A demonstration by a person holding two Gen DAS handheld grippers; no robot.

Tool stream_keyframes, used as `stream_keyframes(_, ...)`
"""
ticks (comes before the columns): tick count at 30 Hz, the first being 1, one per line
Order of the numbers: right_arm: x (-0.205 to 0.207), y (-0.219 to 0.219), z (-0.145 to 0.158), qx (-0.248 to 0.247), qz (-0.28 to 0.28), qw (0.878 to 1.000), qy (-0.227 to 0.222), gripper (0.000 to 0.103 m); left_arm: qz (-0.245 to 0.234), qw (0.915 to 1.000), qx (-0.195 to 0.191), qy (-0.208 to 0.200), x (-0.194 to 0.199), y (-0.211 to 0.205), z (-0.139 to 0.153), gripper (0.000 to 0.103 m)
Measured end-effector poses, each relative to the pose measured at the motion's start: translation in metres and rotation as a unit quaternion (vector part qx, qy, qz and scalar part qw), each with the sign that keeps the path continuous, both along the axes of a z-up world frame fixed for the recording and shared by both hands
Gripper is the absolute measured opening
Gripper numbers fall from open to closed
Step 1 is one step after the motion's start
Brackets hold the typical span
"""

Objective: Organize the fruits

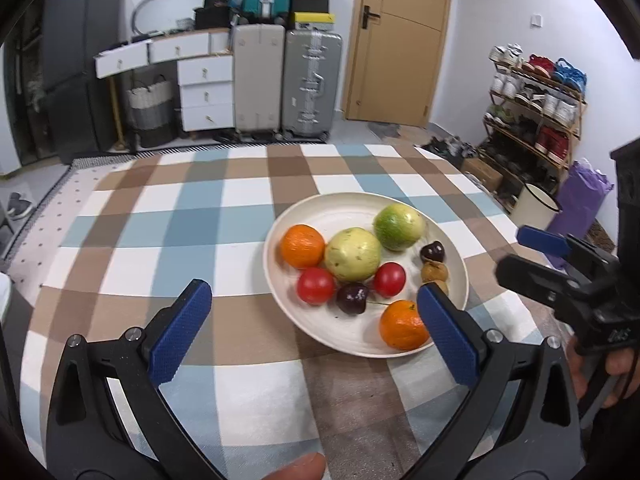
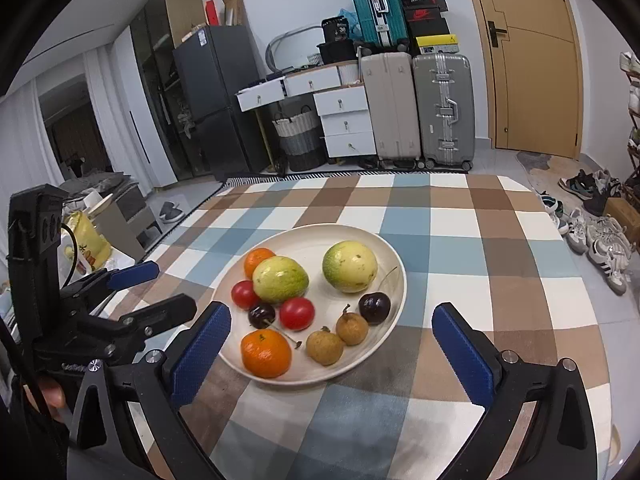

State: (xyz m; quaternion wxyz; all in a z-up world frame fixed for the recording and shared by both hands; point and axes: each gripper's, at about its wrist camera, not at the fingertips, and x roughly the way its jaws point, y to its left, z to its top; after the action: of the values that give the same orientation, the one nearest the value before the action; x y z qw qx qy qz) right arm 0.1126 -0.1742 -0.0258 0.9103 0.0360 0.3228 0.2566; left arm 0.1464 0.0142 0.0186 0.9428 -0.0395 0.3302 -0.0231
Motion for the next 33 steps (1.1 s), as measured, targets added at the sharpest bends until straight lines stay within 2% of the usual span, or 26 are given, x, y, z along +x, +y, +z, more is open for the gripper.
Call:
stream_keyframes(10, -0.046, -0.014, 0.003, 0.009, 0.013, 0.999, -0.047, 0.103, -0.003, 0.9991, -0.009, -0.041, -0.040, -0.001, 0.003, 0.103)
stream_keyframes(17, -0.077, -0.018, 0.000, -0.009, 0.025, 0.996, -0.090, 0.103, 0.011, 0.9967, -0.020, -0.077, -0.068, 0.002, -0.003, 0.103)
stream_keyframes(27, -0.091, -0.026, -0.007, 0.000, 0.013, 0.993, -0.118, 0.103, 0.001, 0.9940, -0.008, -0.109, -0.086, -0.004, -0.007, 0.103)
stream_keyframes(33, -0.092, -0.022, -0.007, -0.012, 0.008, 0.992, -0.125, 0.103, -0.002, 0.9936, -0.004, -0.113, -0.088, -0.006, -0.006, 0.103)
